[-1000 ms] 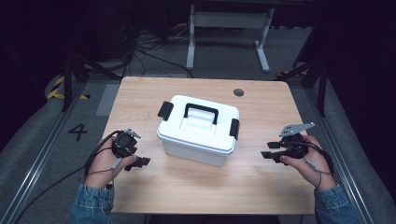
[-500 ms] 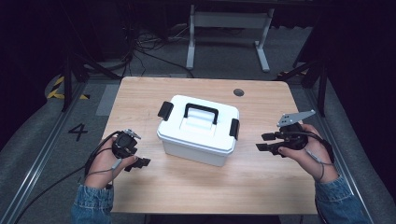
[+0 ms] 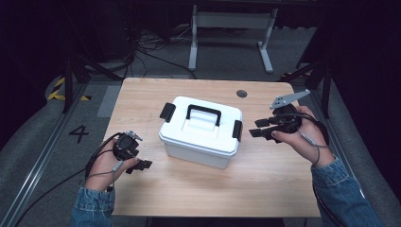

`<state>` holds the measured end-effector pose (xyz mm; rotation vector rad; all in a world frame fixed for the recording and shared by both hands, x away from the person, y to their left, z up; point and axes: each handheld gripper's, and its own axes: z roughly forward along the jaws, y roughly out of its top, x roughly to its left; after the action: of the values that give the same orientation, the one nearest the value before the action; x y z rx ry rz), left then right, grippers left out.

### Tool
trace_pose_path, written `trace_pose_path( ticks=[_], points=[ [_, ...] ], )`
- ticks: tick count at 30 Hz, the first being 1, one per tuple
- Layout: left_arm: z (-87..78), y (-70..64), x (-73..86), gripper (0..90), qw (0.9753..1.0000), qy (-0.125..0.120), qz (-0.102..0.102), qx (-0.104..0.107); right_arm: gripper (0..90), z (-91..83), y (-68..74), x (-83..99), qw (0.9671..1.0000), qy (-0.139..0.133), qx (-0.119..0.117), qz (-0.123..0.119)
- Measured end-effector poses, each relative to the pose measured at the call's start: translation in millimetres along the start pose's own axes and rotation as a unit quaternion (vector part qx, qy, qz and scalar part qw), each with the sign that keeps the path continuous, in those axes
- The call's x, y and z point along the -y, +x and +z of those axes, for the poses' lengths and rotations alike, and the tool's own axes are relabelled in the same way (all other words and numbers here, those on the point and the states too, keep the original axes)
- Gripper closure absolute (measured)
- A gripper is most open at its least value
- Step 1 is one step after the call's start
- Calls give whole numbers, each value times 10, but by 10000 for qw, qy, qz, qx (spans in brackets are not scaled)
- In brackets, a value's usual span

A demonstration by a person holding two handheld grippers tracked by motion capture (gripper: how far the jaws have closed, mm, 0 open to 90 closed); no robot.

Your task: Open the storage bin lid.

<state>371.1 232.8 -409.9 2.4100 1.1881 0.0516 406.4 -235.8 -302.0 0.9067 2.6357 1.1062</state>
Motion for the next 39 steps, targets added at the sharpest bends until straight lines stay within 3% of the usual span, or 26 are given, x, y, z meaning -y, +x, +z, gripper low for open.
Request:
trace_pose_path(
  ticks=[12, 21, 39],
  points=[
    [-5, 10, 3, 268, 10000, -7, 12, -13, 507, 150, 23, -413, 9997, -50, -150, -196],
    [-8, 24, 9, 268, 10000, -14, -7, 9, 496, 426, 66, -682, 9988, 64, -332, -340],
    [-2, 28, 9, 268, 10000, -2, 6, 25, 541, 983, 80, -952, 9967, 516, -457, -437]
  ],
)
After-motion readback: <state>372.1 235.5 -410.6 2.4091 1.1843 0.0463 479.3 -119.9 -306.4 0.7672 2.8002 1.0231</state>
